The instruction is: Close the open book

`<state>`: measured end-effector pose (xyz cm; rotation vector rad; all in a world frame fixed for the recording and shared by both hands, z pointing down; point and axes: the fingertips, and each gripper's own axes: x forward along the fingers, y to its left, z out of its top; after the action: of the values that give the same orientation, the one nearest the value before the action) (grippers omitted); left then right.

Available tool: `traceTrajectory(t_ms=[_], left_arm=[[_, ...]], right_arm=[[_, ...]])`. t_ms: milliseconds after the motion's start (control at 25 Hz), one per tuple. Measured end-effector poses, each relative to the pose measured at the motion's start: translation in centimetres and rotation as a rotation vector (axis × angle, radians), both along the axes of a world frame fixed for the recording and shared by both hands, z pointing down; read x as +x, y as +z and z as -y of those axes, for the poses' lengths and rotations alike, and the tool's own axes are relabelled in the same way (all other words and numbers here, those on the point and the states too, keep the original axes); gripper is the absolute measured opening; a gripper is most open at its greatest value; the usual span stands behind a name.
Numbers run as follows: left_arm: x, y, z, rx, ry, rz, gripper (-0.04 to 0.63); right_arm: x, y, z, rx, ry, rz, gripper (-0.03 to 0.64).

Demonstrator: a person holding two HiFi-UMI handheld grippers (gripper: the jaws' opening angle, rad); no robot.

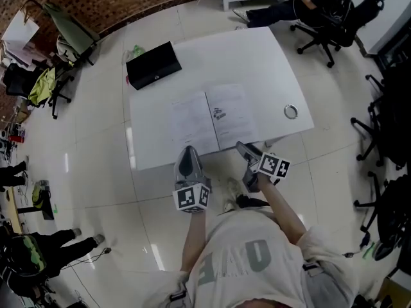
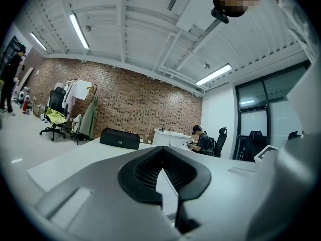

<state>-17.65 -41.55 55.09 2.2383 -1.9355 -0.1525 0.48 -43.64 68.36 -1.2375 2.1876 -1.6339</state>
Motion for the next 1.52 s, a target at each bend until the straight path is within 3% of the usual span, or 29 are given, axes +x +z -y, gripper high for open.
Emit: traceTrajectory(t_ms=[160, 360, 600, 640, 680, 800, 1080, 1200, 1320, 1400, 1520], left_arm=[[0.0, 0.8, -0.2, -0.028, -0.004, -0.004, 0.011], [-0.1, 0.9, -0.4, -0.028, -0.001, -0.008, 0.011], [-0.5, 0.5, -1.0, -0.022, -0.004, -0.001, 0.011], [-0.6, 0.5, -1.2, -0.022, -0.008, 0.000, 0.011], [-0.8, 0.5, -1.4, -0.023, -0.012, 0.001, 0.011], [-1.5, 0.7, -1.9, -0.026, -0.034, 0.001, 0.011], [-2.6, 0.3, -3.3, -0.019, -0.075, -0.004, 0.011], [-3.4, 0.2, -4.1, -0.015, -0.105, -0.009, 0.011], [-4.8, 0.3, -5.1, -0.015, -0.147, -0.013, 0.011], [-6.2, 0.4, -5.9, -0.017, -0.179, -0.018, 0.011], [-8.3, 0.4, -7.3, -0.021, -0.230, -0.022, 0.011]], right_arm=[[0.3, -0.1, 0.3, 0.007, 0.026, 0.020, 0.262], [0.3, 0.0, 0.5, -0.033, 0.079, 0.134, 0.261], [-0.3, 0.1, 1.8, -0.051, 0.133, 0.241, 0.205], [-0.1, 0.0, 2.0, -0.047, 0.140, 0.226, 0.176], [0.0, 0.0, 2.1, -0.039, 0.142, 0.203, 0.104], [-0.2, -1.0, 2.1, 0.023, 0.108, 0.131, 0.057], [-5.1, -6.7, 0.6, 0.412, -0.183, -0.331, 0.064], [-8.3, -7.6, -0.3, 0.520, -0.311, -0.430, 0.066], [-10.9, -7.2, -0.8, 0.543, -0.410, -0.437, 0.080], [-12.9, -5.8, -1.2, 0.516, -0.486, -0.432, 0.141], [-16.0, -2.5, -2.0, 0.461, -0.631, -0.469, 0.166]])
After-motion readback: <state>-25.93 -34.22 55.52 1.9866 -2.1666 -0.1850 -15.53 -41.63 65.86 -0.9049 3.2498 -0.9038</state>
